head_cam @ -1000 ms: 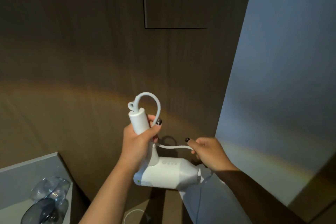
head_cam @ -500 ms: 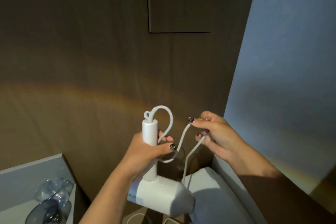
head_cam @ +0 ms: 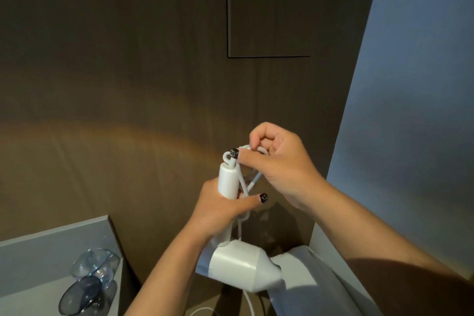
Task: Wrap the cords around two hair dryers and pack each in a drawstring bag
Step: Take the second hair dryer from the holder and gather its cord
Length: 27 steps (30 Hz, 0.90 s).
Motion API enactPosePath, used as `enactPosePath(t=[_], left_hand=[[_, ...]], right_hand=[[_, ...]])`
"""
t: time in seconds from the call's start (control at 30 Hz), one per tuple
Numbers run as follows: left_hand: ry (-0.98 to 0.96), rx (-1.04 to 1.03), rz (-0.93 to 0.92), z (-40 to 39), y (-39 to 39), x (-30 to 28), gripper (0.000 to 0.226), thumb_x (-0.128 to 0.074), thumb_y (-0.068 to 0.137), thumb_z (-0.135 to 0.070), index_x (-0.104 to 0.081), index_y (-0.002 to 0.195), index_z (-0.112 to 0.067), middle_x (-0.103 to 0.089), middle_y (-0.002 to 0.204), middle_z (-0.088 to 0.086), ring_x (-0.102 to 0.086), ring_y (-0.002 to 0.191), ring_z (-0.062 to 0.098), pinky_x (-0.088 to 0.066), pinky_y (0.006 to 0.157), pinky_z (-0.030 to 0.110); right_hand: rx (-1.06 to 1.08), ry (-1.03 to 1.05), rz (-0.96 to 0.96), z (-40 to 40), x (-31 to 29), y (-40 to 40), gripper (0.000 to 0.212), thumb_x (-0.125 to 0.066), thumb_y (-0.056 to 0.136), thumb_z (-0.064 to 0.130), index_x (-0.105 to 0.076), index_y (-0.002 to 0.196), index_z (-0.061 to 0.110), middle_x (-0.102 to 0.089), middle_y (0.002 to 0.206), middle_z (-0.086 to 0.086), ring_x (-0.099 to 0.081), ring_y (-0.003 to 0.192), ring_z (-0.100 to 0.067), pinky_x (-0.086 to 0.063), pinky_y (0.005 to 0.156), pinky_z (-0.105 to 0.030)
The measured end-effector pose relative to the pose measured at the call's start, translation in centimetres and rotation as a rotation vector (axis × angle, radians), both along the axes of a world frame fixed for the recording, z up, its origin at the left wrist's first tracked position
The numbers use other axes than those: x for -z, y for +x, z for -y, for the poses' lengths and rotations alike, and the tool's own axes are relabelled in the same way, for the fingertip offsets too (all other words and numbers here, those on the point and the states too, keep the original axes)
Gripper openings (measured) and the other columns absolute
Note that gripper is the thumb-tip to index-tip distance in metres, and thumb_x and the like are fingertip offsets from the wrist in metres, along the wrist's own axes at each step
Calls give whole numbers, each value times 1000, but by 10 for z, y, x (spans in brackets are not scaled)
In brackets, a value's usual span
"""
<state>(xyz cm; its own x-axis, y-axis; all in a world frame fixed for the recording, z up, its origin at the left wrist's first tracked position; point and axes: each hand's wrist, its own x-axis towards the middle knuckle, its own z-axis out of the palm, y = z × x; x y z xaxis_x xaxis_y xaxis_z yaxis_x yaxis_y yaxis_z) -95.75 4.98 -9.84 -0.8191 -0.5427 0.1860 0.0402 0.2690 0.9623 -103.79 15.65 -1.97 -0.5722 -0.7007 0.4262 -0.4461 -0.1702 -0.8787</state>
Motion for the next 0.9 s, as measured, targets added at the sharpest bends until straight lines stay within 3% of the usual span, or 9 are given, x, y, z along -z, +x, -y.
enactPosePath(t=[0.07, 0.2, 0.4, 0.5, 0.57, 0.67, 0.73, 0.8, 0.9], left_hand=[[40, 10, 1, 3, 2, 2, 23, -81, 74, -15, -62, 87, -15, -65, 76, 3, -67, 63, 10, -51, 57, 19], [213, 97, 10, 22, 10, 11, 21, -84, 66, -19, -67, 77, -19, -68, 76, 7, -67, 70, 19, -53, 64, 33], [664, 82, -223, 29, 9, 28, 33, -73, 61, -8, -53, 87, -4, -61, 63, 13, -68, 62, 21, -56, 54, 29], [763, 189, -368, 31, 4, 27, 66, -93, 49, -21, -53, 98, -2, -73, 90, 15, -71, 94, 27, -59, 76, 35], [724, 318, -396, 28, 3, 22, 57, -92, 55, -27, -63, 99, -7, -68, 119, 19, -61, 118, 30, -53, 95, 39], [733, 380, -448, 24, 3, 14, 29, -91, 57, -26, -73, 77, -16, -67, 120, 18, -58, 123, 31, -51, 97, 39], [772, 387, -508, 24, 2, 12, 27, -91, 57, -24, -70, 70, -15, -69, 116, 17, -58, 123, 31, -52, 95, 39], [803, 372, -557, 22, 2, 7, 27, -91, 57, -24, -69, 68, -15, -69, 117, 16, -57, 124, 31, -51, 97, 42], [895, 294, -636, 23, 5, 3, 34, -95, 48, -25, -68, 66, -15, -73, 105, 11, -63, 116, 29, -56, 88, 41]], right_hand=[[-9, 24, -91, -4, 0, -2, 15, -72, 82, 8, -59, 88, 10, -66, 76, -5, -65, 70, -13, -56, 66, -23], [51, 34, -157, -13, 18, -16, 25, -75, 81, 13, -59, 96, 24, -61, 99, 9, -62, 93, -6, -54, 75, -16], [76, 225, 109, -15, 96, -28, 24, -64, 91, 17, -56, 108, 31, -58, 114, 10, -60, 105, -7, -54, 85, -23], [-36, 286, 323, -13, 122, -23, 18, -57, 95, 12, -63, 105, 25, -61, 112, 6, -61, 108, -14, -54, 86, -30], [-132, 292, 407, -12, 125, -20, 19, -57, 95, 11, -64, 106, 25, -62, 114, 6, -61, 110, -12, -54, 88, -29], [-236, 362, 384, -9, 128, -23, 24, -58, 95, 17, -63, 117, 25, -63, 119, 5, -61, 110, -10, -52, 92, -28], [-266, 390, 386, -7, 130, -24, 19, -56, 96, 19, -65, 113, 18, -68, 107, 2, -64, 95, -8, -51, 82, -21], [-255, 357, 419, -5, 135, -26, 15, -53, 98, 17, -67, 96, 14, -68, 88, 0, -62, 77, -8, -49, 71, -19], [-178, 259, 522, -12, 147, -31, 16, -61, 93, 17, -64, 81, 7, -65, 74, -3, -59, 71, -13, -47, 72, -26]])
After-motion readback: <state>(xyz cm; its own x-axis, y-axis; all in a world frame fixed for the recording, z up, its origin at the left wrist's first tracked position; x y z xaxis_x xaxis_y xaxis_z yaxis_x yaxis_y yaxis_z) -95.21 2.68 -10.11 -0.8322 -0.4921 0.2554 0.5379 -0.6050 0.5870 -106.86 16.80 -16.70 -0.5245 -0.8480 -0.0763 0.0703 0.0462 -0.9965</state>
